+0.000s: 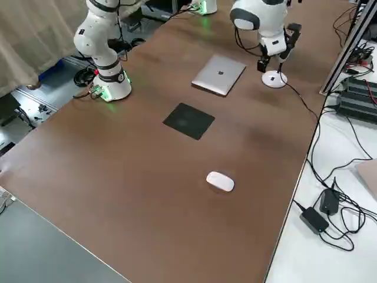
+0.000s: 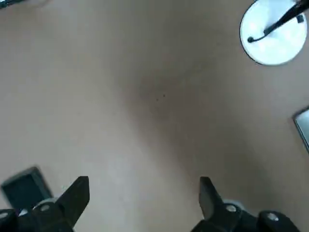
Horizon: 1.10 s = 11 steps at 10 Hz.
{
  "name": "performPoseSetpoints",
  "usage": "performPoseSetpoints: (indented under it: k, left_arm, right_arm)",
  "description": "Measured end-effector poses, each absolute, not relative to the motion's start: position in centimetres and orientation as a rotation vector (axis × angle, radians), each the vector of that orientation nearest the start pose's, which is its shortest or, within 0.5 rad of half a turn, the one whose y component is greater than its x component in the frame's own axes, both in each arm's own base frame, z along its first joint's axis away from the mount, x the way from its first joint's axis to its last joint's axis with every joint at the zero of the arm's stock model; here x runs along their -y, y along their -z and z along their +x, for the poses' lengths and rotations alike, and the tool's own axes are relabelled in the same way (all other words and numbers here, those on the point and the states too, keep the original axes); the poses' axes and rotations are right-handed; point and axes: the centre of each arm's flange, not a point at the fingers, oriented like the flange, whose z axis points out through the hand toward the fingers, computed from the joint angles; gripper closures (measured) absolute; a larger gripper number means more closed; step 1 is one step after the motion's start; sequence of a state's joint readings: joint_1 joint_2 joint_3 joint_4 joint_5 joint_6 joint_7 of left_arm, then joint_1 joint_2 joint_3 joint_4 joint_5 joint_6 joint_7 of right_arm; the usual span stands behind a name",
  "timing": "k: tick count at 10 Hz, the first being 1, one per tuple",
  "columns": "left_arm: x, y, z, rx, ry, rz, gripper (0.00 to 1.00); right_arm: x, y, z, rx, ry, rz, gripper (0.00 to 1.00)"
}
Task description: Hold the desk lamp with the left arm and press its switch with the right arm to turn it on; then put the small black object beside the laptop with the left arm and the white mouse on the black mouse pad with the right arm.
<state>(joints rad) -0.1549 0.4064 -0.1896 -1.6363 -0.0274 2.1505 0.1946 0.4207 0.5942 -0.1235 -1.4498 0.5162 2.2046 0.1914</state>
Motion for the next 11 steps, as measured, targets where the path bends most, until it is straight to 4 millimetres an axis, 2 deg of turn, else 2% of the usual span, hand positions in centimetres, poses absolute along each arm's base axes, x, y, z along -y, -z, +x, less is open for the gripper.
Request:
performPoseSetpoints:
  k: [1,2,4,6,7,8,11]
  left_arm:
    - [23.4,-37.0,65.0,-0.827,0.235,-3.16,0.0]
    - [25.7,-34.2,65.1,-0.848,0.281,-3.187,0.0]
    - [30.9,-29.5,64.5,-0.846,0.379,-3.223,0.0]
    - [36.4,-27.1,64.0,-0.828,0.491,-3.258,0.01]
    - [37.7,-26.1,64.0,-0.792,0.533,-3.278,0.01]
    - [38.0,-25.2,64.5,-0.759,0.606,-3.289,0.01]
    - [38.7,-22.9,65.3,-0.67,0.773,-3.31,0.01]
  right_arm:
    - [-28.2,-33.7,68.6,-0.207,0.139,-2.733,0.3]
    - [-30.8,-31.6,68.4,-0.235,0.154,-2.732,0.47]
    - [-33.1,-28.6,68.3,-0.349,0.163,-2.721,0.77]
    - [-33.6,-27.7,68.3,-0.374,0.163,-2.719,0.81]
    - [-33.8,-27.5,68.3,-0.374,0.161,-2.718,0.95]
    - [-34.4,-27.1,68.1,-0.367,0.147,-2.717,0.99]
    - [-37.4,-25.2,67.1,-0.328,0.126,-2.693,0.99]
